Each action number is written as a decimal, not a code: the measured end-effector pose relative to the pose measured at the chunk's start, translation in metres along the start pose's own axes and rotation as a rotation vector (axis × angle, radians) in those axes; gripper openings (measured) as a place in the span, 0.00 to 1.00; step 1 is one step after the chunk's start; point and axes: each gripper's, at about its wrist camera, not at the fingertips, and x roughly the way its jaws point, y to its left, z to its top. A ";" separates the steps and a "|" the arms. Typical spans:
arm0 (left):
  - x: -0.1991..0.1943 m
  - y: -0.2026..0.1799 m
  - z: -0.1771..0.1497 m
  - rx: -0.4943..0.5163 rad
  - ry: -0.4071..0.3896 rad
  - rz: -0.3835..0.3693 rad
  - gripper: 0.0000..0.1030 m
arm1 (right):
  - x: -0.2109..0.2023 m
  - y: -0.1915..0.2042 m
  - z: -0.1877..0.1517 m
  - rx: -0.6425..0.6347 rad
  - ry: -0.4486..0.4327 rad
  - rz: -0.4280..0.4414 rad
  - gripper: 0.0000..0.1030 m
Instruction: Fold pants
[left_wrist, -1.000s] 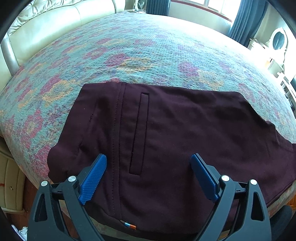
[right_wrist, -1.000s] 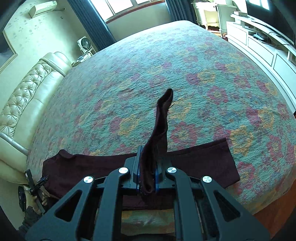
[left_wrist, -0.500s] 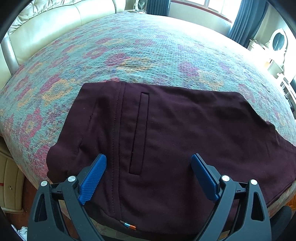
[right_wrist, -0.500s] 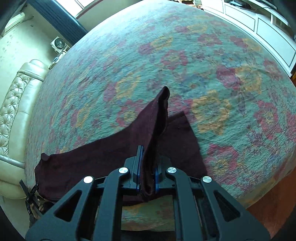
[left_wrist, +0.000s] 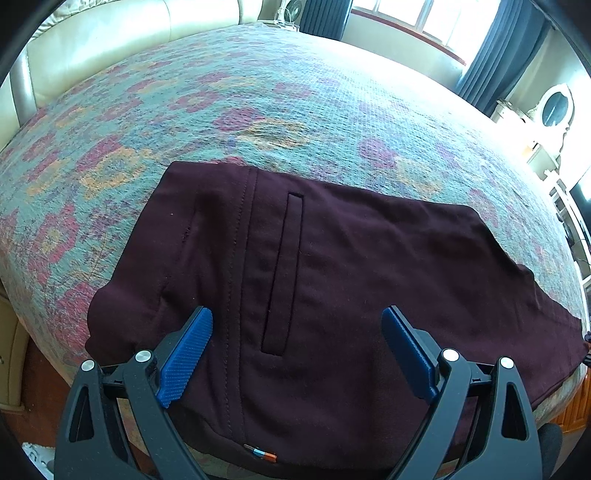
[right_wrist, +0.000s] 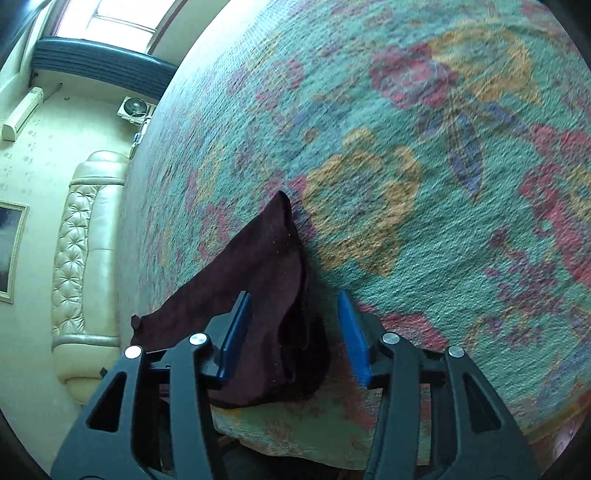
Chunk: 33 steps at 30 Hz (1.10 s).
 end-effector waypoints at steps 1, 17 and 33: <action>0.000 -0.001 0.000 0.001 0.000 0.001 0.89 | 0.003 -0.001 -0.001 0.002 0.006 0.038 0.51; -0.001 0.002 -0.001 -0.005 -0.006 -0.008 0.89 | 0.009 0.084 -0.016 -0.164 -0.023 -0.178 0.11; -0.004 0.009 -0.001 -0.039 -0.022 -0.052 0.89 | -0.004 0.261 -0.068 -0.439 -0.118 -0.230 0.11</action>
